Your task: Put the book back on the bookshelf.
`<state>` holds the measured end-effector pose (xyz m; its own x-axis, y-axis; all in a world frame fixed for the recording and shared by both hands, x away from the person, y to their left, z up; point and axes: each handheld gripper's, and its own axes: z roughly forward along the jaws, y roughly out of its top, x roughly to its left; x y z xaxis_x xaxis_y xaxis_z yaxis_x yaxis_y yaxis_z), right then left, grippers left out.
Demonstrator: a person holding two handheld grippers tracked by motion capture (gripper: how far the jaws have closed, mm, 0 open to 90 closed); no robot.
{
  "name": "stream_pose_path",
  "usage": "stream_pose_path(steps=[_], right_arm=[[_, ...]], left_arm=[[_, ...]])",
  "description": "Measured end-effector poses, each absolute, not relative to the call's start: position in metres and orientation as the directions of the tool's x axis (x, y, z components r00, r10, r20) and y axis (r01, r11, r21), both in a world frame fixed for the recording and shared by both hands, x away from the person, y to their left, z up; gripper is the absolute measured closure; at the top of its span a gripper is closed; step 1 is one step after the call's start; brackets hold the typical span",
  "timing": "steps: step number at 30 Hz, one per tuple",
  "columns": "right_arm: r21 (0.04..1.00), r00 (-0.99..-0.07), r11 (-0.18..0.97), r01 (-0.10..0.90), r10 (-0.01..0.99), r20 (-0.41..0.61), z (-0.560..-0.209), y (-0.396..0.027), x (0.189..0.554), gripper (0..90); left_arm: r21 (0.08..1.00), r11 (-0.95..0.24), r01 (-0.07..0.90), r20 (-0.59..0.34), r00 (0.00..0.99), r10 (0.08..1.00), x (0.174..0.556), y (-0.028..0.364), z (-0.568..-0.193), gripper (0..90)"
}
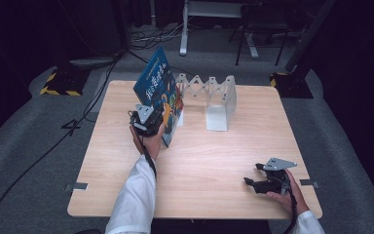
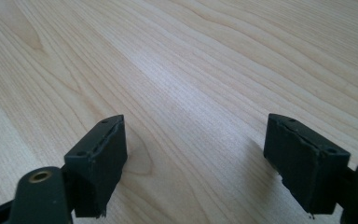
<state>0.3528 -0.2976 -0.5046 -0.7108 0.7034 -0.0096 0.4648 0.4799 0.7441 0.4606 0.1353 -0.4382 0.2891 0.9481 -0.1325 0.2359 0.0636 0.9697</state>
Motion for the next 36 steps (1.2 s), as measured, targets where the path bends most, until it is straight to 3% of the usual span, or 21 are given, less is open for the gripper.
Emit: stream_pose_path(steps=[36], right_arm=[[0.744,-0.71,0.478,0.467,0.704,-0.007,-0.505,-0.297,0.353,21.1]], left_arm=[[0.974,0.016,0.226,-0.091,0.325,0.941,0.447,0.15,-0.432,61.7]])
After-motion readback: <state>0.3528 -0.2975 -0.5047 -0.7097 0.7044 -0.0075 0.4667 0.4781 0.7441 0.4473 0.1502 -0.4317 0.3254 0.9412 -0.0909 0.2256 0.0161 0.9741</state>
